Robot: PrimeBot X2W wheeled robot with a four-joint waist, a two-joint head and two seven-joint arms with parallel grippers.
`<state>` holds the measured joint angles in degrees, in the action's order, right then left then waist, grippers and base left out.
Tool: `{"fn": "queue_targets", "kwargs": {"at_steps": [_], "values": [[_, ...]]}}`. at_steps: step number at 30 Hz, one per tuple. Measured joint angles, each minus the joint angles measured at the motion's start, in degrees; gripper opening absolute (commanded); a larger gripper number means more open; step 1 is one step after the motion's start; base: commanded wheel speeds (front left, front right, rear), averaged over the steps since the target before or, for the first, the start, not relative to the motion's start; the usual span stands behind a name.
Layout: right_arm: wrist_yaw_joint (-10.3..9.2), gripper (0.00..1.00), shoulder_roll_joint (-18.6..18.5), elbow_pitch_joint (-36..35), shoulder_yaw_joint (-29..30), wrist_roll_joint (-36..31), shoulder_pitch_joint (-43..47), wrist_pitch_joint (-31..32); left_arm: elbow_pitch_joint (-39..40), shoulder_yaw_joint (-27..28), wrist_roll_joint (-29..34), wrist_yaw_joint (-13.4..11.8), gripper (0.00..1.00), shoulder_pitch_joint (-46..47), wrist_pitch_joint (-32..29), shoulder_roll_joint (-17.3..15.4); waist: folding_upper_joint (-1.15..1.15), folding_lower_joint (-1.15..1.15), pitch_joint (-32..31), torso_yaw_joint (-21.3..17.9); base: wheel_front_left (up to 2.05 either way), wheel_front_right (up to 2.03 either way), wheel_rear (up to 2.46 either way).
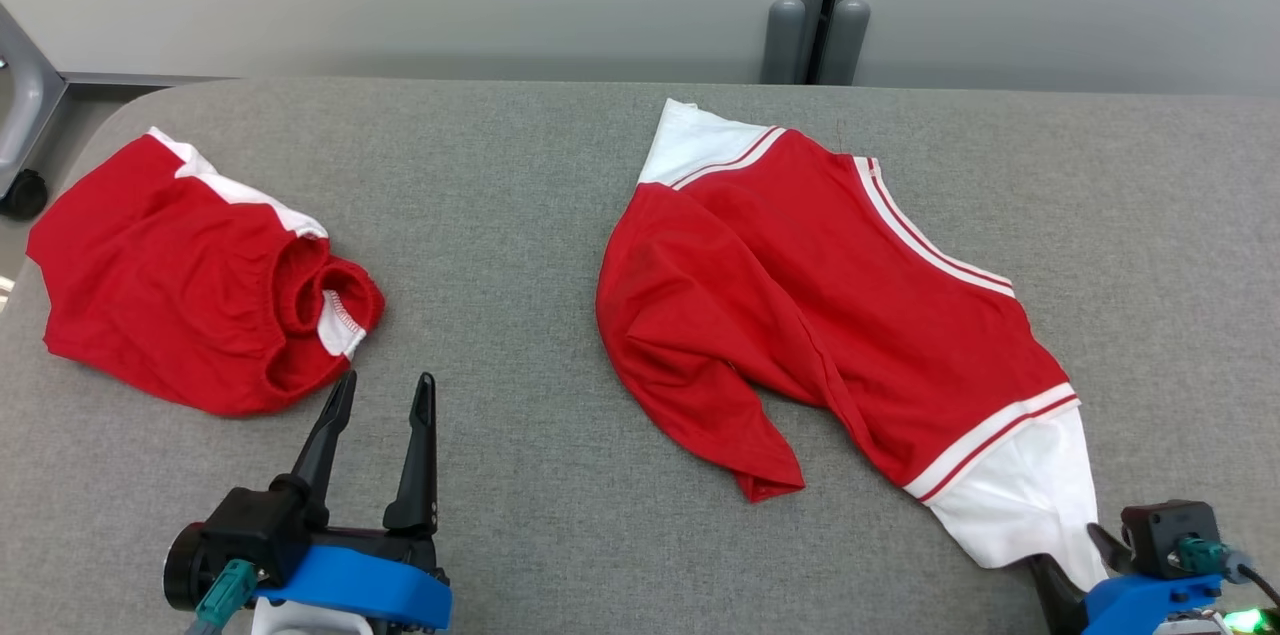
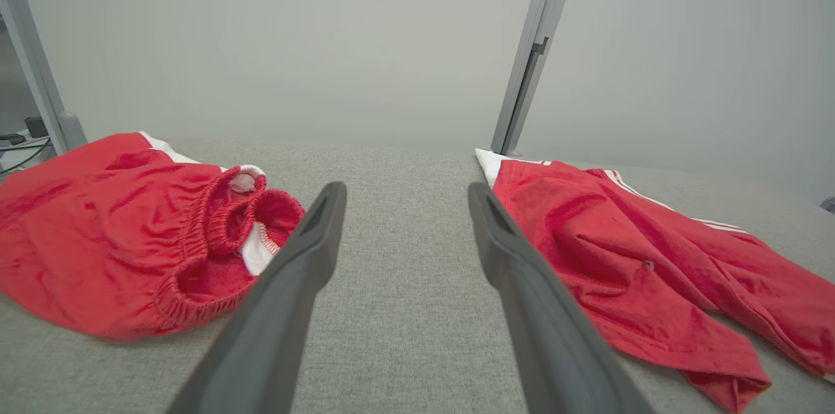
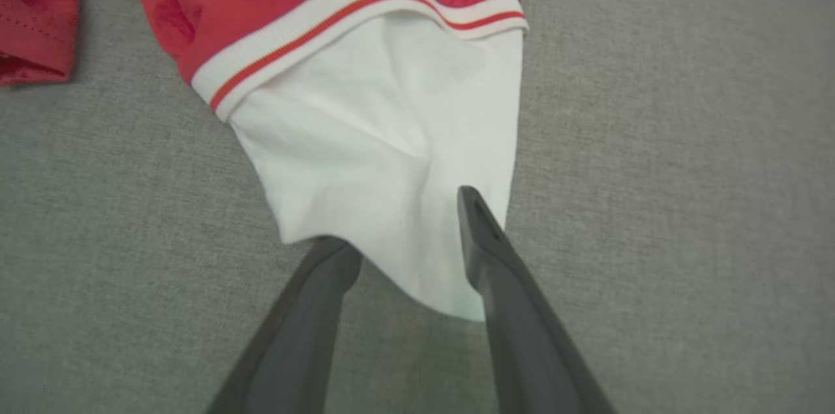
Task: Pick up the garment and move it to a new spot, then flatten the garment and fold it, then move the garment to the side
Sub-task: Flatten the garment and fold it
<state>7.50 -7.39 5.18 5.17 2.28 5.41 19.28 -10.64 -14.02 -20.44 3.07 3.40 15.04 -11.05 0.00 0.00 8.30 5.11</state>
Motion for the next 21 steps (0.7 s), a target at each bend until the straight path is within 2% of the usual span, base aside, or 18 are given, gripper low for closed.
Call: {"fn": "queue_targets", "kwargs": {"at_steps": [4,9,14,21], "values": [[-0.01,1.0,1.1,-4.3,1.1,2.7,1.6,3.4,-0.1,-0.1,-0.2,0.0,1.0,0.0,0.0,0.0,0.0,0.0,-0.1,-0.1,0.0,0.0,0.0],[-0.01,1.0,2.3,-8.5,2.4,11.0,2.8,4.4,-0.2,0.0,-0.3,-0.1,1.0,0.1,0.0,-0.1,0.0,0.0,-0.5,0.1,0.0,0.0,0.0],[-0.02,1.0,2.0,-12.6,6.2,11.8,1.7,-2.9,-0.4,0.0,-0.6,-0.3,1.0,0.0,0.0,-0.2,0.0,0.0,-1.2,0.3,0.0,0.0,0.0],[-0.01,1.0,3.9,-12.0,9.5,9.3,-1.6,-14.1,-0.8,0.1,-0.7,-0.5,1.0,-0.6,0.0,-0.6,0.0,0.0,-2.8,0.3,0.0,0.0,0.0]]}}
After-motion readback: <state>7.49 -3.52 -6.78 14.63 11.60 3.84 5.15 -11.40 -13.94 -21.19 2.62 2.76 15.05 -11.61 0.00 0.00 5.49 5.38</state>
